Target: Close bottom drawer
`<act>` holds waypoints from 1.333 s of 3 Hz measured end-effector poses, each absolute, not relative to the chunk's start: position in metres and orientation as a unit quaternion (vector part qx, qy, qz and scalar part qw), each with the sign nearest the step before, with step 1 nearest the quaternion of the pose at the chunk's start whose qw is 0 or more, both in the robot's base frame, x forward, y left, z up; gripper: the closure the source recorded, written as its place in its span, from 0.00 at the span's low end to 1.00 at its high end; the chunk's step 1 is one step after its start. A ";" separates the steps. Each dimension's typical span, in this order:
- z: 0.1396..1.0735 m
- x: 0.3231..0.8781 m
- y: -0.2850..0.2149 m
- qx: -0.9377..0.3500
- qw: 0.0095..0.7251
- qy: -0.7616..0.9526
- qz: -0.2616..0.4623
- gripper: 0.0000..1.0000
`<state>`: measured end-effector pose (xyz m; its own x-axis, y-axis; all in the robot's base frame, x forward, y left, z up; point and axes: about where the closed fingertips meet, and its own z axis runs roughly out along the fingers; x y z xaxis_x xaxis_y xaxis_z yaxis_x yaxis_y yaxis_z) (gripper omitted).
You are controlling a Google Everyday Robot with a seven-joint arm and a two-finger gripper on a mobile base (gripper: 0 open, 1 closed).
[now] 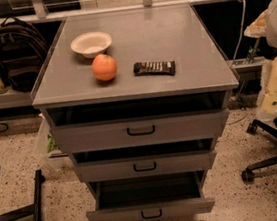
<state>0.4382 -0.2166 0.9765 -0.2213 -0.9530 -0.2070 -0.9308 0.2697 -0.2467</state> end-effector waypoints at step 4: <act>0.878 0.426 -0.202 -0.604 0.183 0.776 0.009 0.66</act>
Offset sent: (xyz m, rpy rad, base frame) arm -0.0008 0.0000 -0.0047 0.0038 0.0019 -0.0005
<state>0.4256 -0.2021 0.8784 -0.2047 -0.9337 -0.2939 -0.9400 0.2713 -0.2071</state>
